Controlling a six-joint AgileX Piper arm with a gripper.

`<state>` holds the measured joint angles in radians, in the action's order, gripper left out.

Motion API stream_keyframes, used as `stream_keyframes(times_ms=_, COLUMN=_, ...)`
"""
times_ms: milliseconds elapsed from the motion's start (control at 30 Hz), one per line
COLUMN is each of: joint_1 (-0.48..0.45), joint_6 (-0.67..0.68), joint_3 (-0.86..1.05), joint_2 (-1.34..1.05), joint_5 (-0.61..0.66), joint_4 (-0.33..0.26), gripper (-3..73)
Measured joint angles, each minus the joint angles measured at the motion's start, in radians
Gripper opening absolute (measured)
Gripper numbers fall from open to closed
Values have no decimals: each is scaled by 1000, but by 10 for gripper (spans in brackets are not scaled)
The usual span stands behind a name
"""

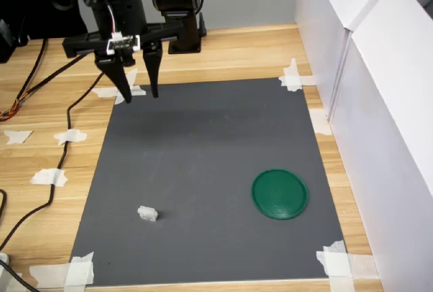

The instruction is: Grasp a white terminal and put it on the green lid.

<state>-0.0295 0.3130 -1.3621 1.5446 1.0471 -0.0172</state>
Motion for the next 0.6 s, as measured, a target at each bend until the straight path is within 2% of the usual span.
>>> stream_keyframes(times_ms=100, joint_1=0, joint_6=0, joint_3=-43, joint_2=58, joint_5=10, joint_4=0, gripper=623)
stream_keyframes(times_ms=200, joint_1=0, joint_6=3, joint_3=-99, joint_2=125, joint_5=10, joint_4=0, gripper=668)
stream_keyframes(times_ms=367, joint_1=0, joint_6=8, joint_3=-187, joint_2=235, joint_5=10, joint_4=-15, gripper=676)
stream_keyframes(times_ms=600, joint_1=0, joint_6=11, joint_3=-288, joint_2=392, joint_5=10, joint_4=-72, gripper=641)
